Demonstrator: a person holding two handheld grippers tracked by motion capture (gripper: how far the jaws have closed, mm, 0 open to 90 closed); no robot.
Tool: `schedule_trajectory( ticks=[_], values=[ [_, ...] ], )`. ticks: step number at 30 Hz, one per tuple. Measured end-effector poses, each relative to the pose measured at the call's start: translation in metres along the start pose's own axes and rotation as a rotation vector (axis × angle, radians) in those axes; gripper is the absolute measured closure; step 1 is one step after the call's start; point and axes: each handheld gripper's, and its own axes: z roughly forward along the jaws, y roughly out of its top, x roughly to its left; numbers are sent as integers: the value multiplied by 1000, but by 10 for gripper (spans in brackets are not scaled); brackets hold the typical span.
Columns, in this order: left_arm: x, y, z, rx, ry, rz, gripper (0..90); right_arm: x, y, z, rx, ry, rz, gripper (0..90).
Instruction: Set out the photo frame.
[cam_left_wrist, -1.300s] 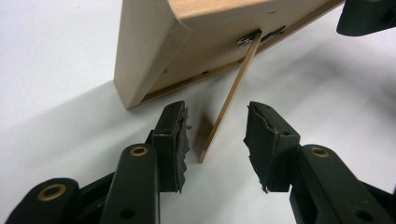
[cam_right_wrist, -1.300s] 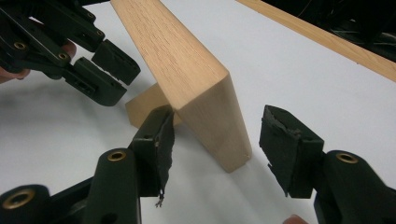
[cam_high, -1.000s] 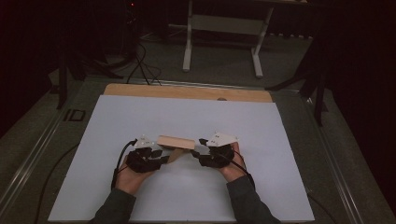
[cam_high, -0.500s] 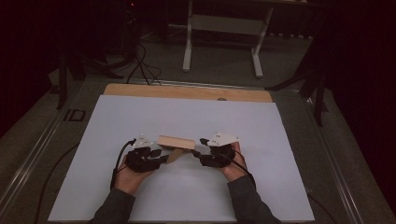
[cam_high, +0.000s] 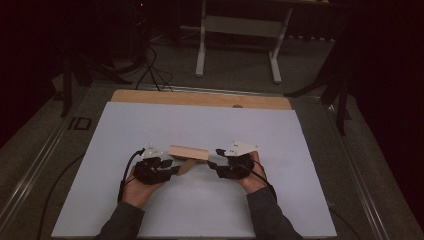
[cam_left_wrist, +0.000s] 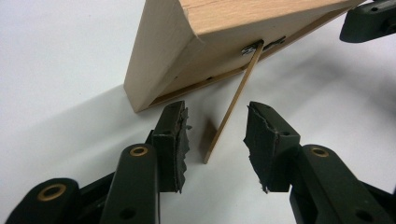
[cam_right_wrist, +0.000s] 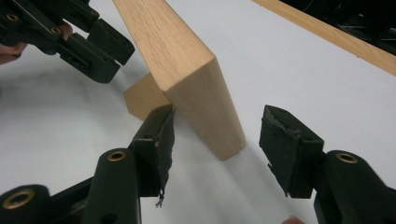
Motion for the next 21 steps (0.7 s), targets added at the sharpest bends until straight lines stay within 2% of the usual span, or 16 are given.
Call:
schedule_trajectory(
  ticks=[9, 15, 21],
  values=[
    [0, 1, -2, -9, 0, -1, 582, -5, -3, -2, 10, 0, 6, 443],
    [0, 1, -3, -20, 7, 1, 593, -11, -4, -5, 0, -19, 27, 443],
    [-7, 4, -2, -19, 41, 47, 603, -10, -4, -2, 7, -50, 37, 454]
  ],
)
